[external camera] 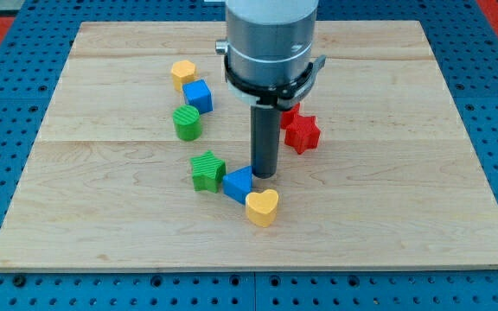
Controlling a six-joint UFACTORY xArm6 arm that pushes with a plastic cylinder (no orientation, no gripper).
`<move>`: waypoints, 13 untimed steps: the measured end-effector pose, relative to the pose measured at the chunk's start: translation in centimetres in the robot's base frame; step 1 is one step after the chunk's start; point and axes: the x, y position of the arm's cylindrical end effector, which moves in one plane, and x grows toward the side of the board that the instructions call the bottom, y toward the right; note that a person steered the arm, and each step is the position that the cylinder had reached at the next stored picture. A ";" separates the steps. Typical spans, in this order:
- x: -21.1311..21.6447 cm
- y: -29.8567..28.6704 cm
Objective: Push the blue cube parallel to the yellow heart
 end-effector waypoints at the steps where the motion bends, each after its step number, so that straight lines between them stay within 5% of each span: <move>1: -1.8 -0.4; 4: -11.8 -1.3; 5: -14.2 -5.9; 7: -10.3 -19.7; 8: -13.3 -22.3; 12: -3.8 -24.8; 13: -3.4 -30.1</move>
